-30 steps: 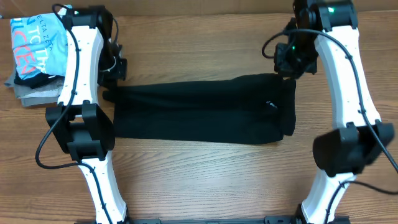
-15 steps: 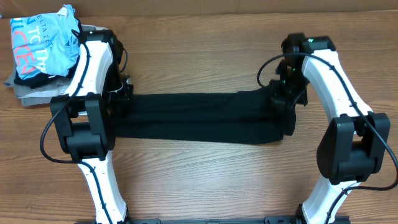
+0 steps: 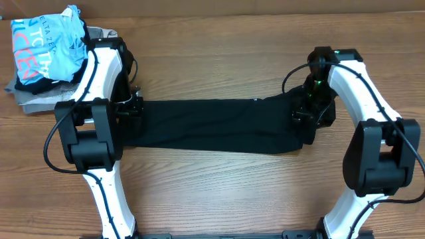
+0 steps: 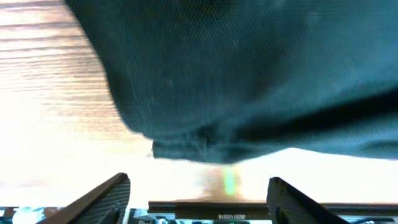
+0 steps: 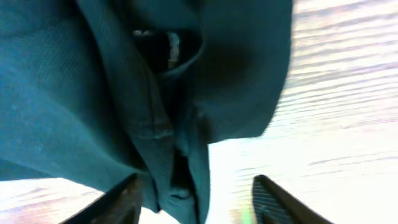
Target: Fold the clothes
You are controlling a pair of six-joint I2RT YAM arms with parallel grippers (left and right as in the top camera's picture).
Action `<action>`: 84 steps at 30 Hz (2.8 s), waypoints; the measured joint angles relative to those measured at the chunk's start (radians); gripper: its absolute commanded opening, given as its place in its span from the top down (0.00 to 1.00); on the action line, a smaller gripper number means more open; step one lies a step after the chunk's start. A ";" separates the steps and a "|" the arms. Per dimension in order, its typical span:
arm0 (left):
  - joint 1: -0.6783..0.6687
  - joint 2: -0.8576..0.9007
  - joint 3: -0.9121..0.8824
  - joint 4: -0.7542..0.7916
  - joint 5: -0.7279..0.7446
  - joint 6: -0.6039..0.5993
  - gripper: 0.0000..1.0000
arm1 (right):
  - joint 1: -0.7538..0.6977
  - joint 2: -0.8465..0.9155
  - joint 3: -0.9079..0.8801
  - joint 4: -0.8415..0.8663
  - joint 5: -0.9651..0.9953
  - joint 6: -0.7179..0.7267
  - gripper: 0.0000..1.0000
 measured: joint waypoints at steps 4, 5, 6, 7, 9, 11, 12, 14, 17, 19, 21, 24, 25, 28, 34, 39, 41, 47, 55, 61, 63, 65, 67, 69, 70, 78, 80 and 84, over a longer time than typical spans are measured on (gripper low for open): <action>0.000 -0.001 0.114 -0.031 0.033 0.006 0.24 | -0.013 -0.053 0.089 -0.030 -0.012 -0.023 0.24; 0.000 -0.004 0.144 -0.033 0.047 0.006 0.24 | -0.013 -0.070 0.111 -0.042 -0.017 -0.027 0.23; 0.000 -0.012 0.172 -0.033 0.061 0.006 0.23 | -0.013 -0.100 0.146 -0.065 -0.024 -0.035 0.23; 0.000 -0.023 0.194 -0.033 0.076 0.006 0.21 | -0.013 -0.122 0.169 -0.084 -0.028 -0.039 0.23; 0.000 -0.061 0.232 -0.031 0.104 0.006 0.18 | -0.013 -0.182 0.215 -0.119 -0.037 -0.044 0.22; 0.000 -0.124 0.253 -0.028 0.121 0.004 0.16 | -0.013 -0.245 0.240 -0.147 -0.044 -0.048 0.22; 0.000 -0.149 0.257 -0.029 0.124 0.001 0.16 | -0.013 -0.272 0.245 -0.156 -0.047 -0.048 0.21; 0.000 -0.232 0.264 -0.033 0.134 -0.012 0.16 | -0.013 -0.346 0.247 -0.183 -0.056 -0.051 0.20; 0.000 -0.343 0.277 -0.039 0.141 -0.032 0.04 | -0.013 -0.456 0.248 -0.216 -0.068 -0.052 0.13; 0.000 -0.399 0.282 -0.040 0.145 -0.053 0.00 | -0.013 -0.512 0.248 -0.232 -0.071 -0.045 0.12; 0.000 -0.438 0.282 -0.043 0.148 -0.068 0.00 | -0.013 -0.560 0.248 -0.244 -0.072 -0.043 0.11; 0.000 -0.459 0.251 -0.026 0.151 -0.082 0.00 | -0.013 -0.595 0.248 -0.243 -0.072 -0.042 0.11; 0.001 -0.460 0.223 -0.008 0.152 -0.087 0.00 | -0.013 -0.597 0.246 -0.238 -0.072 -0.042 0.10; 0.013 -0.457 0.104 0.093 0.151 -0.106 0.00 | -0.013 -0.595 0.205 -0.203 -0.072 -0.042 0.10; 0.072 -0.446 -0.175 0.349 0.154 -0.117 0.00 | -0.013 -0.580 0.073 -0.068 -0.111 -0.042 0.10; 0.105 -0.444 -0.372 0.552 0.164 -0.068 0.00 | -0.012 -0.556 0.021 -0.005 -0.132 -0.042 0.15; 0.111 -0.444 -0.441 0.623 0.174 -0.045 0.00 | -0.012 -0.549 0.008 0.010 -0.137 -0.039 0.17; 0.115 -0.436 -0.593 0.781 0.192 -0.003 0.01 | -0.012 -0.539 -0.003 0.041 -0.145 -0.040 0.18; 0.115 -0.380 -0.687 0.929 0.193 0.018 0.14 | -0.012 -0.539 -0.003 0.052 -0.147 -0.039 0.19; 0.117 -0.348 -0.685 0.935 0.189 0.032 0.40 | -0.012 -0.539 -0.003 0.053 -0.148 -0.039 0.23; 0.118 -0.338 -0.676 0.933 0.186 0.028 0.55 | -0.012 -0.539 -0.003 0.052 -0.147 -0.039 0.23; 0.120 -0.326 -0.664 0.932 0.186 0.017 0.82 | -0.012 -0.539 -0.003 0.053 -0.147 -0.039 0.23; 0.124 -0.312 -0.651 0.931 0.199 0.003 0.96 | -0.012 -0.539 -0.004 0.055 -0.147 -0.039 0.24; 0.124 -0.304 -0.643 0.925 0.230 -0.006 0.96 | -0.012 -0.539 -0.004 0.060 -0.147 -0.039 0.27; 0.124 -0.303 -0.642 0.923 0.231 -0.013 0.96 | -0.012 -0.539 -0.004 0.062 -0.148 -0.039 0.28; 0.126 -0.269 -0.566 0.812 0.239 -0.022 0.96 | -0.011 -0.495 -0.012 0.089 -0.152 -0.031 0.63; 0.126 -0.249 -0.531 0.726 0.232 -0.021 0.96 | -0.009 -0.470 -0.033 0.114 -0.163 -0.026 0.77; 0.126 -0.214 -0.462 0.595 0.219 -0.018 0.96 | 0.010 -0.415 -0.125 0.222 -0.203 -0.020 0.96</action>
